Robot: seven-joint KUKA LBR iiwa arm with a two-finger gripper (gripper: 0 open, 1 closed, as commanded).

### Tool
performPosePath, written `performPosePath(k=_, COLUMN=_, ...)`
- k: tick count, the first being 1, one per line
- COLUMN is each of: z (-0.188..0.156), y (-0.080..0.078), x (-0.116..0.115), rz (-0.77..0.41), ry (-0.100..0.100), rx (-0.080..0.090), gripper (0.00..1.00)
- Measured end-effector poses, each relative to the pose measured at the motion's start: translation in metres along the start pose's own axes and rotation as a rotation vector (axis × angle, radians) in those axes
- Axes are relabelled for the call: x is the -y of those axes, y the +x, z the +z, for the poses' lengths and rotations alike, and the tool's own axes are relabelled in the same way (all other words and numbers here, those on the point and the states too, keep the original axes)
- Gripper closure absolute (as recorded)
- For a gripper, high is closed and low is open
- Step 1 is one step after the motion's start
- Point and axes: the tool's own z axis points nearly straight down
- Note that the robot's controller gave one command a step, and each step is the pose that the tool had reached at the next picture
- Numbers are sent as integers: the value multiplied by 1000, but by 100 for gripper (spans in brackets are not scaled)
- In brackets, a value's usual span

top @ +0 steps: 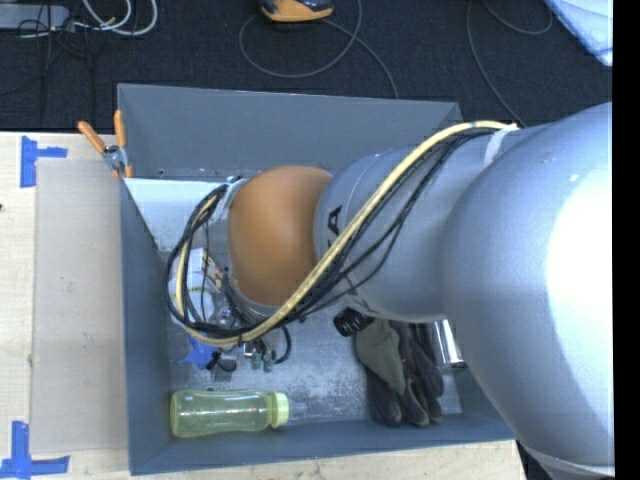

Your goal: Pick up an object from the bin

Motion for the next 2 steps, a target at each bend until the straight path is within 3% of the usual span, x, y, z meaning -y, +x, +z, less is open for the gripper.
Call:
performPosePath(k=1, z=66, y=6, x=-5, rz=89, ry=-18, rx=41, gripper=100)
performPosePath(k=2, z=66, y=6, x=-5, rz=91, ry=-18, rx=41, gripper=100)
